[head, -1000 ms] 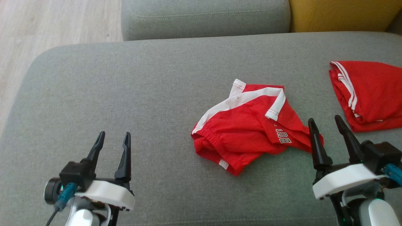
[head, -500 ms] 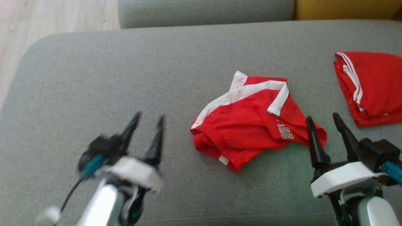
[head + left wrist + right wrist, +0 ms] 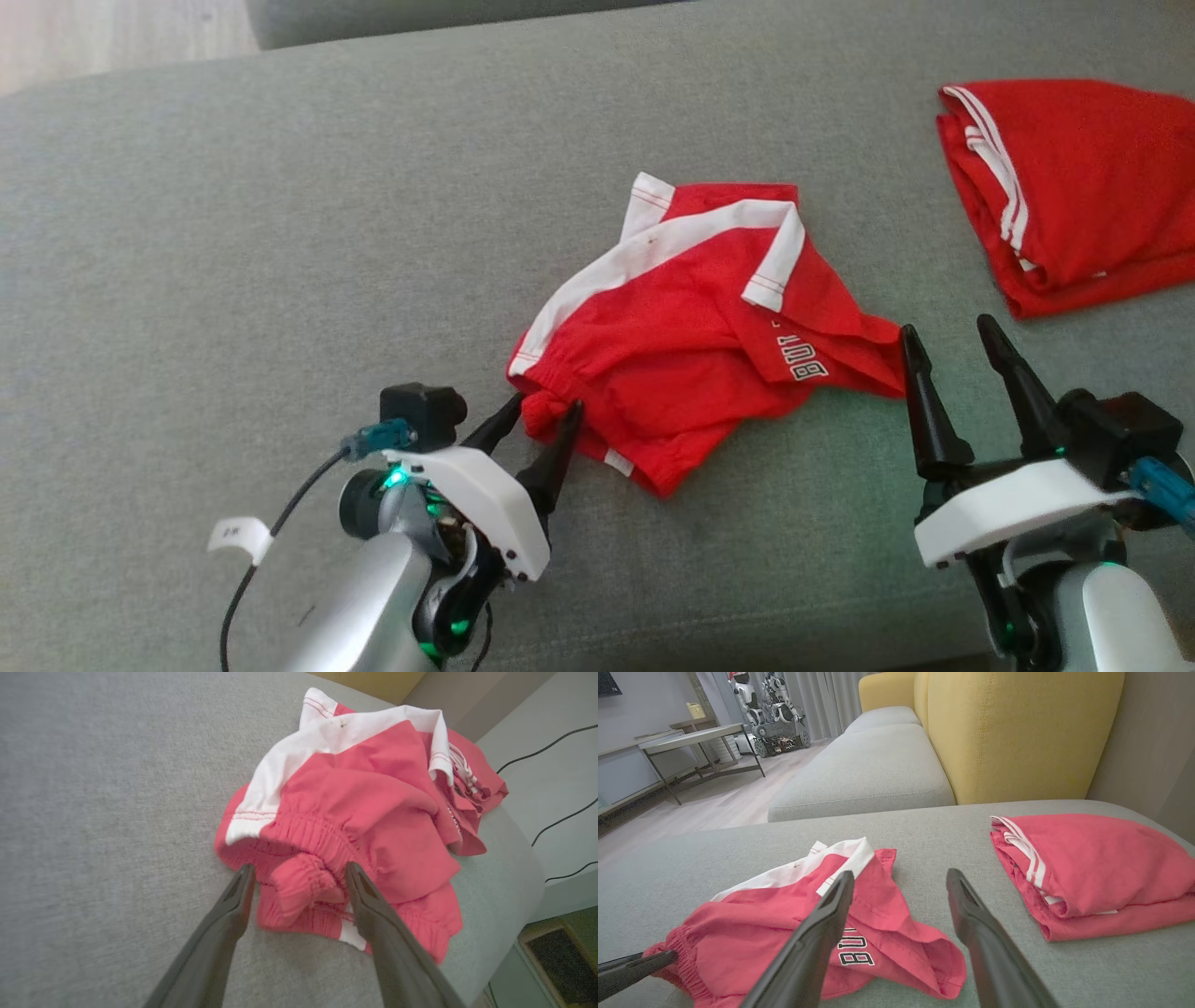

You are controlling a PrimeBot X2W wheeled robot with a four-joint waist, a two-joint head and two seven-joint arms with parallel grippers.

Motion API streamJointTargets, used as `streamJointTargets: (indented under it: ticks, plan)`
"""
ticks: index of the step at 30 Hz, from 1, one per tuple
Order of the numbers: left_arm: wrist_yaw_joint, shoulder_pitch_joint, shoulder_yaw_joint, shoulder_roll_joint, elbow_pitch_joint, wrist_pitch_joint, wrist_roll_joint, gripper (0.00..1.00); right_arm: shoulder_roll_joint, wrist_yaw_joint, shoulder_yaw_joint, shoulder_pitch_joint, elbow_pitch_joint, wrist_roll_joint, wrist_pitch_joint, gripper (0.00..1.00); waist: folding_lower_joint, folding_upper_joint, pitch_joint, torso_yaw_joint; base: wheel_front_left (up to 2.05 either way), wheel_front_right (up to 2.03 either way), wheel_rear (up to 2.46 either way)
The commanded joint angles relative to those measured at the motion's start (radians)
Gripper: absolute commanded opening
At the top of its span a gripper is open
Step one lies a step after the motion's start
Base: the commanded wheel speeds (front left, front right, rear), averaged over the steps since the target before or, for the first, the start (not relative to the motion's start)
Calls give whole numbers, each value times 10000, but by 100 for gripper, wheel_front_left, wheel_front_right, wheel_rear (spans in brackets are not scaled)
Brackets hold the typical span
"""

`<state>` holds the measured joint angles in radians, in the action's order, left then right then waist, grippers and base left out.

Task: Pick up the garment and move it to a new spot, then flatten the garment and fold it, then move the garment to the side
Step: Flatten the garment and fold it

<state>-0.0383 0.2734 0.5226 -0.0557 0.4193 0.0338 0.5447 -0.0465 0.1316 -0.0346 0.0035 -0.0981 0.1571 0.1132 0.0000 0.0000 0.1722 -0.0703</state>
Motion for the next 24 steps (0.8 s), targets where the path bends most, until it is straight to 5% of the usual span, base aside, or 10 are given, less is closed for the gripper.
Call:
streamJointTargets:
  ticks: [1,5,6,7,8,14,24]
  plan:
    - [-118,579,-224,37,-120,-53,333,100,-70,-9,-241,-439,-296,71,-106,100,0,0,122,-123,0,0,0]
    - [-287,781,-98,49,196,-209,892,100,-63,-9,-246,-478,-235,124,-128,100,0,0,205,-208,0,0,0]
    - [-308,844,-45,50,255,-261,973,91,-61,-9,-255,-490,-216,145,-120,100,0,0,216,-227,0,0,0]
    - [-333,920,26,50,311,-336,970,35,-59,-9,-263,-500,-195,180,-113,100,0,0,217,-239,0,0,0]
    - [-356,992,95,51,365,-415,936,0,-57,-9,-268,-508,-180,203,-112,100,0,0,212,-245,0,0,0]
    - [-200,1168,311,-426,418,-804,263,0,-50,-9,-216,-442,-105,318,-71,100,0,0,134,-154,0,0,0]
    - [244,716,107,-2788,-1309,-263,-601,0,-42,-9,-60,-304,-62,443,51,100,0,0,89,356,0,0,0]
